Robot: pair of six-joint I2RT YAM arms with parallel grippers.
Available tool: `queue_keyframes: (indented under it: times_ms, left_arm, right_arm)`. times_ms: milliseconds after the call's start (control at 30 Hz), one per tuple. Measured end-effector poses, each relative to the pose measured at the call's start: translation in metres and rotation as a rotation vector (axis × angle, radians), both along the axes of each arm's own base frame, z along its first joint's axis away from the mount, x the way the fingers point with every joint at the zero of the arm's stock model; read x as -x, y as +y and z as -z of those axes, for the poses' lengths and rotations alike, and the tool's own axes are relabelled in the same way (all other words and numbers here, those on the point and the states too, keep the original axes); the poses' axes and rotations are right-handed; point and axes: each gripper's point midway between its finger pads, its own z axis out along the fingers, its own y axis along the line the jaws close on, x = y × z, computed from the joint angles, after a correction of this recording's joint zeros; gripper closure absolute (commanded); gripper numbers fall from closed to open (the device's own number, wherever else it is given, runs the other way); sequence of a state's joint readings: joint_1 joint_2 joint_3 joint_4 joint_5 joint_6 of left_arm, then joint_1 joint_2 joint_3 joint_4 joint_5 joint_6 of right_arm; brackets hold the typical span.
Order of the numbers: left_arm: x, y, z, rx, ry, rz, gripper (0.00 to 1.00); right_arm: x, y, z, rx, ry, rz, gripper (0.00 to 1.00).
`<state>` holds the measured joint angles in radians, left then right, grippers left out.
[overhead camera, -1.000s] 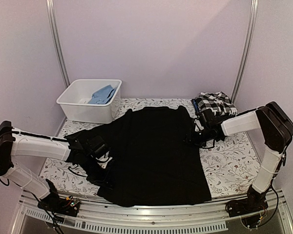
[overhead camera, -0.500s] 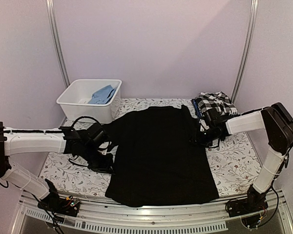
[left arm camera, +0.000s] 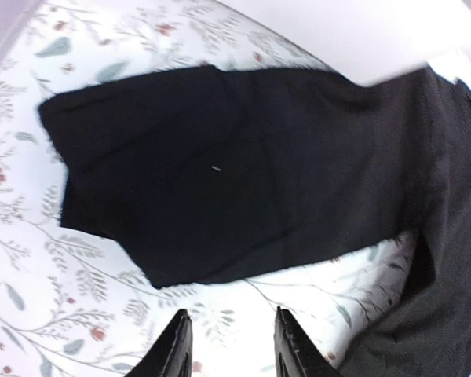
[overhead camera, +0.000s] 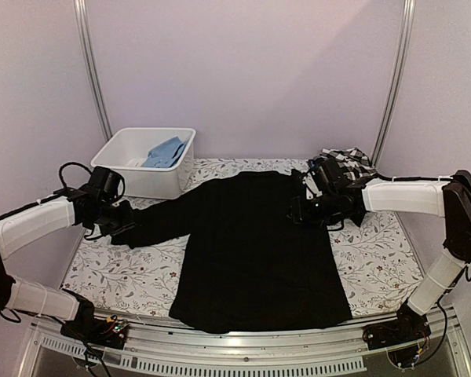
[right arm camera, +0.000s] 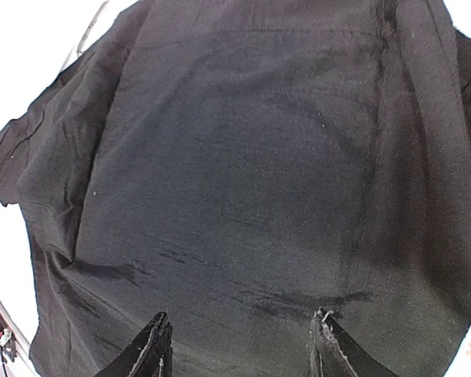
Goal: Fold and stack the long sleeve shirts
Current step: Pick up the sleeve from the corner of the board.
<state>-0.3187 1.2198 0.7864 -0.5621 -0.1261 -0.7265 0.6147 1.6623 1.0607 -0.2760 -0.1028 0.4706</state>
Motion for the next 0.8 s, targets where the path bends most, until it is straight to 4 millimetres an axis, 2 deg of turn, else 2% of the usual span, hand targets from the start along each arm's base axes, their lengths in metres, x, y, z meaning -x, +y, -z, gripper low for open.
queue_keyframes:
  times_ms: [67,200,400,533,800]
  left_arm:
    - [-0.003,0.027,0.004,-0.014,-0.01,-0.089,0.67]
    - [0.004,0.074,0.019,0.005,-0.019,-0.258,0.7]
    - [0.01,0.117,0.032,0.059,-0.046,-0.437,0.71]
    - [0.004,0.13,0.04,0.091,-0.052,-0.484,0.74]
    - [-0.004,0.121,0.084,0.143,0.065,-0.445,0.74]
  right_arm:
    - [0.003,0.002,-0.007,-0.006,-0.012,-0.009,0.41]
    - [0.008,0.006,-0.025,-0.026,-0.046,-0.024,0.41]
    - [0.013,0.007,-0.056,-0.071,-0.105,-0.033,0.41]
    - [0.019,0.007,-0.061,-0.083,-0.115,-0.04,0.4]
    - [0.028,0.009,-0.06,-0.097,-0.11,-0.052,0.39]
